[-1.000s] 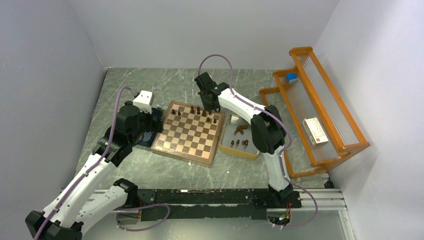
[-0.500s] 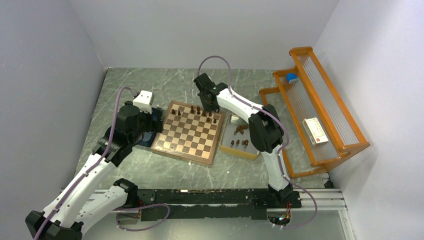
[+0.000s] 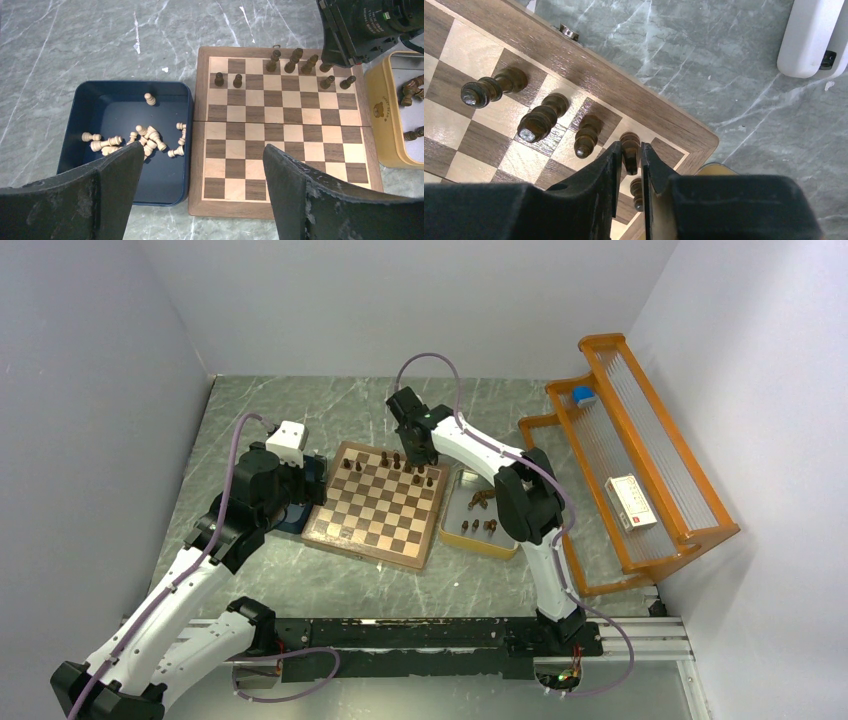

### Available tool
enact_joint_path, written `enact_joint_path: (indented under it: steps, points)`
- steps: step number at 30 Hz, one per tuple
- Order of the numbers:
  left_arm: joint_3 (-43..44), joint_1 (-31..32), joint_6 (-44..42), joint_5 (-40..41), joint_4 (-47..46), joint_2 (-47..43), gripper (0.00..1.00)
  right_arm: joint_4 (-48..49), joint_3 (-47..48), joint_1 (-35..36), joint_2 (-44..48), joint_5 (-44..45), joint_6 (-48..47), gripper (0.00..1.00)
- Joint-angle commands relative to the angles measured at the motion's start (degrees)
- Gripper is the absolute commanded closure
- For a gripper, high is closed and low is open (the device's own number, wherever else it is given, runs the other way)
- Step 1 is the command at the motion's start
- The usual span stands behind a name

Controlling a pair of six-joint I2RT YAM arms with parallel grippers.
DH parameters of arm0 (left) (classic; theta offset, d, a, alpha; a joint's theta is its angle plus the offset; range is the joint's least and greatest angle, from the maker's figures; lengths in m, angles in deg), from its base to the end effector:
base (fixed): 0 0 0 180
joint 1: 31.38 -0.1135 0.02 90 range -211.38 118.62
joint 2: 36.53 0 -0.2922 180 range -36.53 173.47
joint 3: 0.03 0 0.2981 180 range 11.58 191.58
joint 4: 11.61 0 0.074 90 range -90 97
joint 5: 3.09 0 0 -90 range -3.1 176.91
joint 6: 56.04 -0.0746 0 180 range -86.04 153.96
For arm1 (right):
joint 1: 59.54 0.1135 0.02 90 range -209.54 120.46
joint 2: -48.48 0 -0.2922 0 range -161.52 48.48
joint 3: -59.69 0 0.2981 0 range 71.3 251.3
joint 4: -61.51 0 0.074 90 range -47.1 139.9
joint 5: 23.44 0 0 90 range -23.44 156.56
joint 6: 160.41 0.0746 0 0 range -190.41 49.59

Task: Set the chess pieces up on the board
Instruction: Place the chess piece on the chessboard.

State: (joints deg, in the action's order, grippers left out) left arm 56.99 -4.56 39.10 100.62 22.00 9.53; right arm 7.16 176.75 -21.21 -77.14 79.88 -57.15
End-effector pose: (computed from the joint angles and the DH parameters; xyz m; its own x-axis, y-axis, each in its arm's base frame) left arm 0.2267 -0.0948 0.3242 -0.3641 0.0865 -0.9273 0.2114 0.9774 0.0082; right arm 0.4435 0.3287 0.1761 -0.7993 -0.3474 -0.4903 -0.3471 0.9330 -0.0952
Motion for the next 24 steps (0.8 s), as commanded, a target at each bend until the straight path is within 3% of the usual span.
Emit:
enact_joint_path:
  steps: [1, 16, 24]
  points:
    - [-0.1, 0.1, -0.5, -0.4, -2.4, -0.6, 0.07, -1.6, 2.5, 0.3, -1.2, 0.9, 0.0, 0.75]
    - [-0.1, 0.2, -0.6, -0.5, -2.4, -0.5, 0.07, -0.9, 3.1, 0.3, 1.4, 0.5, 0.3, 0.69]
    - [-0.1, 0.1, -0.6, -0.6, -2.2, -0.3, 0.07, 2.2, -3.3, -0.9, 9.9, -2.0, 1.8, 0.66]
